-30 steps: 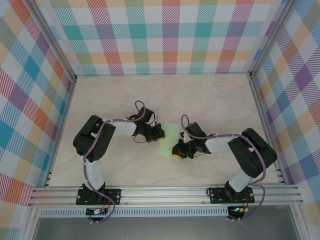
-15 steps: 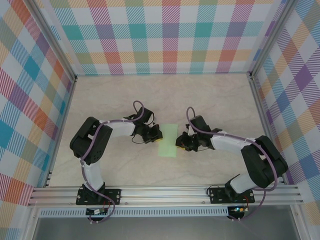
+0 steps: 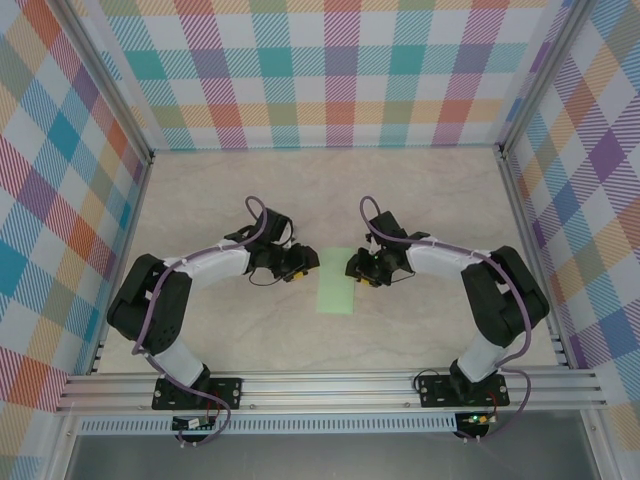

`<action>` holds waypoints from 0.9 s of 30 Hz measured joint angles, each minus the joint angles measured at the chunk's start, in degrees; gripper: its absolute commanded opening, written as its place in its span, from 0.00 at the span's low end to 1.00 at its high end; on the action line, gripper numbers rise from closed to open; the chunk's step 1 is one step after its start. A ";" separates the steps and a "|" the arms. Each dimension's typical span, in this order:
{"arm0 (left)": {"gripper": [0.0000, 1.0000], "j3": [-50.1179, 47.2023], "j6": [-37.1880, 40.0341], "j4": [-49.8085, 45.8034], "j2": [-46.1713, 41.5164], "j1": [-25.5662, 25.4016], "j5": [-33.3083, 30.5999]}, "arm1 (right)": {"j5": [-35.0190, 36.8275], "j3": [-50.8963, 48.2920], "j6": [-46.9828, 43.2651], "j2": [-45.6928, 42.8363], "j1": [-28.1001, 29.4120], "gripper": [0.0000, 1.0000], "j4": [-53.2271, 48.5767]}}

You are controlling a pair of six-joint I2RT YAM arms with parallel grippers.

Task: Fold a paper plane with a square sheet of paper (pick it up from the middle)
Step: Fold the square sheet of paper in half at the center of the table, then fold the triangle a second time at the center of the table.

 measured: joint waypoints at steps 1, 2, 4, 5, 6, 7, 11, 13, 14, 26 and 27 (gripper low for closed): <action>0.45 -0.26 -0.20 0.20 0.15 0.20 0.44 | -0.07 0.15 -0.04 0.48 0.00 0.36 0.02; 0.45 -0.35 -0.50 0.39 0.44 0.37 0.90 | -0.35 0.26 -0.07 1.03 0.00 0.37 0.13; 0.45 -0.63 -1.07 1.53 1.16 0.52 1.77 | -0.94 0.44 -0.07 1.90 0.00 0.37 0.39; 0.45 -0.63 -1.25 1.75 1.62 0.52 2.08 | -1.25 0.50 -0.04 2.32 0.00 0.37 0.52; 0.45 -0.63 -1.36 1.97 2.01 0.52 2.40 | -1.57 0.55 -0.04 2.67 0.00 0.37 0.68; 0.45 -0.63 -1.44 2.12 2.34 0.52 2.71 | -1.77 0.61 -0.04 2.91 0.00 0.37 0.72; 0.45 -0.63 -1.49 2.86 3.37 0.70 3.48 | -2.14 0.76 -0.04 3.04 0.00 0.38 0.81; 0.45 -0.63 -1.49 3.06 3.65 0.74 3.48 | -2.16 0.90 -0.04 3.04 0.00 0.38 0.85; 0.45 -0.63 -1.49 3.04 3.76 0.74 3.50 | -2.14 0.94 -0.02 3.04 0.00 0.38 0.90; 0.45 -0.68 -2.60 4.61 6.54 0.74 5.05 | -2.58 0.94 0.37 3.48 0.00 0.37 2.54; 0.46 -0.68 -2.73 4.66 6.60 0.74 5.18 | -2.54 0.94 0.37 3.63 0.00 0.37 2.54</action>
